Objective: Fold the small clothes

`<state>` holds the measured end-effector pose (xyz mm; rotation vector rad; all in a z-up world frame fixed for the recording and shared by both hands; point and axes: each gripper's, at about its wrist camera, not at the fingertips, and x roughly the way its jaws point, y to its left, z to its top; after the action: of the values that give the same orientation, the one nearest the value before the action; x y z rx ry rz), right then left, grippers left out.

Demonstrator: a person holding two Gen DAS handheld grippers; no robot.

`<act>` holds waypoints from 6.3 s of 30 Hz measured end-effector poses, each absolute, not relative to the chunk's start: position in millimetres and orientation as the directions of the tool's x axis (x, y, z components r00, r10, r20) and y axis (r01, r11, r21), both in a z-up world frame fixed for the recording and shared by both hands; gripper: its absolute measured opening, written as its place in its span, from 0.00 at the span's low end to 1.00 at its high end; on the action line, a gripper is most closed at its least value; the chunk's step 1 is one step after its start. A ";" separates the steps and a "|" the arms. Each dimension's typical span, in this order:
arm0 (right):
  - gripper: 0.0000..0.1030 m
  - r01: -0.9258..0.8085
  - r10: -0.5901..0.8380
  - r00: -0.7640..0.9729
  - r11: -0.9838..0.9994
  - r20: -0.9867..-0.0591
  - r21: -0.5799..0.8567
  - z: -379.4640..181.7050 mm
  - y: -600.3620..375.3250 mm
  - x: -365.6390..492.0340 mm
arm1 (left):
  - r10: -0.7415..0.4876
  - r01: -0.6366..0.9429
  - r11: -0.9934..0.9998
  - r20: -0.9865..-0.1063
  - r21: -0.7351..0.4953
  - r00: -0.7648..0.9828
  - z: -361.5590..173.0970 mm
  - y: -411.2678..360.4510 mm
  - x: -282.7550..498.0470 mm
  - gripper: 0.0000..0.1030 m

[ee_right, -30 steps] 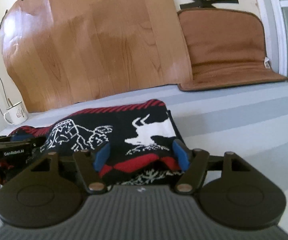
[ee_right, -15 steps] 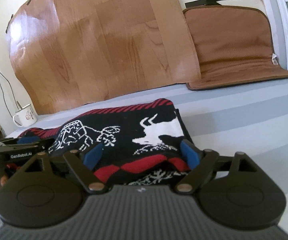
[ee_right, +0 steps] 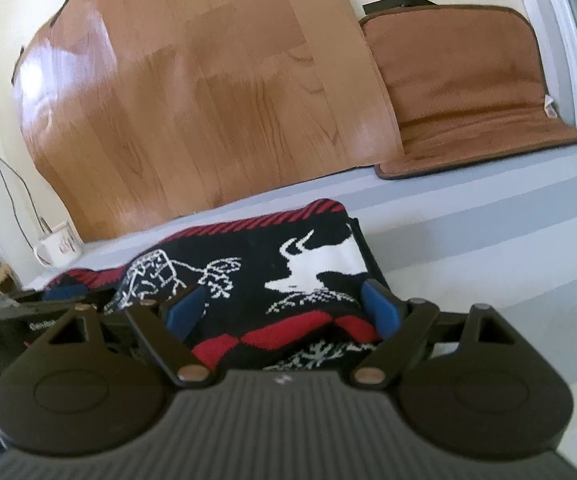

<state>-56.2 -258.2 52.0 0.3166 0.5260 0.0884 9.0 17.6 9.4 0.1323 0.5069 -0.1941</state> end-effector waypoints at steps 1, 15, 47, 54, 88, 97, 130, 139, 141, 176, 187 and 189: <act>0.85 -0.001 0.157 0.861 0.952 -0.484 0.307 52.0 -257.0 -55.5 | -0.152 0.217 0.973 -0.493 0.078 0.856 9.4 17.6 9.0 0.61; 0.84 0.014 0.099 0.848 0.978 -0.520 0.209 51.3 -247.7 -51.7 | -0.152 0.218 0.973 -0.493 0.078 0.857 9.1 17.4 8.6 0.62; 0.84 0.148 0.084 0.840 0.915 -0.536 0.376 57.2 -286.3 -45.0 | -0.166 0.234 0.969 -0.499 0.076 0.851 9.9 16.7 8.1 0.68; 0.84 0.145 0.146 0.811 0.888 -0.567 0.436 81.5 -298.1 0.3 | -0.172 0.233 0.970 -0.486 0.068 0.857 10.2 18.3 5.6 0.77; 0.68 0.186 0.415 0.739 0.632 -0.531 0.752 57.3 -335.3 -46.9 | -0.575 0.373 0.806 -0.462 -0.459 0.675 44.6 51.0 27.0 0.06; 0.26 0.078 0.449 0.759 0.656 -0.471 0.751 93.6 -291.4 -32.1 | -0.524 0.360 0.851 -0.578 -0.382 0.626 17.7 27.4 37.5 0.03; 0.48 -0.526 0.620 0.588 0.781 -0.519 0.337 155.3 -53.7 33.1 | -0.369 0.105 0.865 -0.478 -0.491 0.797 61.6 182.2 39.9 0.59; 0.34 -0.438 0.538 0.602 0.841 -0.590 0.319 109.2 -52.2 75.5 | -0.396 0.029 0.836 -0.566 -0.548 0.723 14.9 184.0 68.9 0.46; 0.34 -0.445 0.525 0.610 0.847 -0.593 0.292 110.6 -49.7 70.7 | -0.371 0.026 0.854 -0.573 -0.520 0.730 16.6 180.3 65.5 0.53; 0.88 -0.262 0.655 0.597 0.706 -0.464 0.658 64.9 -113.6 -19.7 | 0.015 -0.097 0.990 -0.622 -0.099 0.783 30.8 127.0 -15.6 1.00; 0.88 -0.264 0.662 0.603 0.691 -0.445 0.673 62.0 -118.6 -22.9 | -0.015 -0.065 0.992 -0.613 -0.108 0.790 27.1 132.0 -15.4 1.00; 0.88 -0.264 0.661 0.604 0.693 -0.446 0.671 62.3 -118.3 -23.2 | -0.022 -0.058 0.992 -0.612 -0.110 0.791 26.6 133.4 -15.0 1.00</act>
<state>-23.2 -118.3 62.3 0.5935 0.7422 0.5728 -15.0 133.4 26.6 -0.1258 0.6593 0.0195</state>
